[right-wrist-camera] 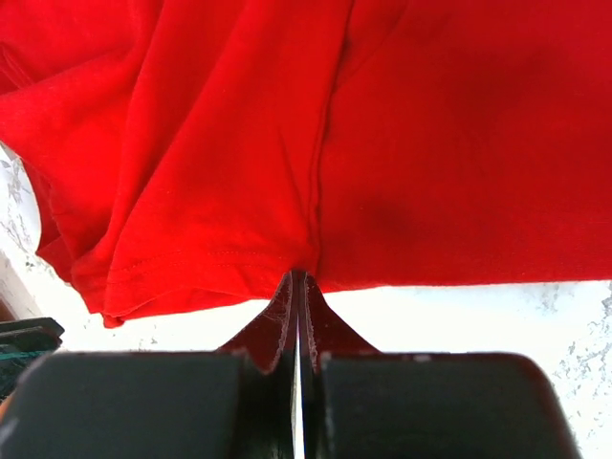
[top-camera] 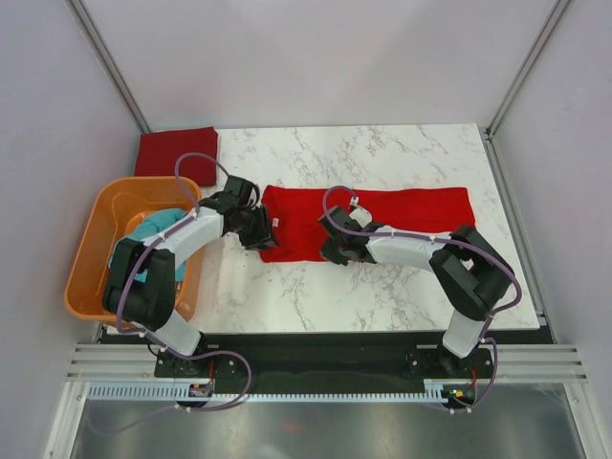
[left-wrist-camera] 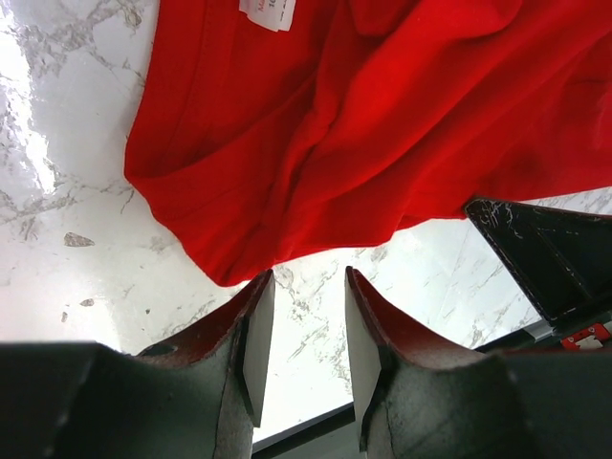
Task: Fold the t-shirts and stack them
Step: Fold the tshirt
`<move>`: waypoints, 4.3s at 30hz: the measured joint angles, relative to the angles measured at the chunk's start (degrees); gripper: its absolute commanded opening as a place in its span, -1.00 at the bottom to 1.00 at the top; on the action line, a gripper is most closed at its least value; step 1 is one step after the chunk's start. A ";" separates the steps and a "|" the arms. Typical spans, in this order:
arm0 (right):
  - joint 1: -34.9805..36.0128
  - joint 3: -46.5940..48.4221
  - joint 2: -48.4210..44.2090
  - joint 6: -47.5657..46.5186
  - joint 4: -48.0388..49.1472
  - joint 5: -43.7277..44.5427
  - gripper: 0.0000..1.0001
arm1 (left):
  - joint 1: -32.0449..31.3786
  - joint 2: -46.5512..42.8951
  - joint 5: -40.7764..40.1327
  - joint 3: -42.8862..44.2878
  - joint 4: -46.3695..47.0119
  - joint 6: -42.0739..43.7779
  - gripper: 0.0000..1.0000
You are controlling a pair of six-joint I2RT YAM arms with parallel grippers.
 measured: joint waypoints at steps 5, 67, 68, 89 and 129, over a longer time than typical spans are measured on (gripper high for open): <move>0.00 -0.33 -2.10 -0.31 -0.15 0.57 -1.00 | 0.00 -0.59 -0.02 -0.66 0.07 0.00 -0.18; 0.00 -10.91 -12.02 -9.25 0.50 0.90 -1.00 | -8.41 -5.99 -6.23 -13.09 11.80 -14.95 -0.18; 0.00 -10.88 -12.02 -9.31 0.57 0.81 -1.00 | -8.57 -5.79 -6.40 -13.09 11.91 -15.15 -0.18; -0.02 -11.45 -12.00 -9.68 3.04 -0.66 -1.00 | -10.10 -3.41 -11.04 -14.10 13.35 -17.42 -0.95; -0.02 -15.19 -19.91 -15.72 1.20 -2.19 -1.00 | -17.44 -14.91 -10.88 -20.52 9.18 -24.44 -0.95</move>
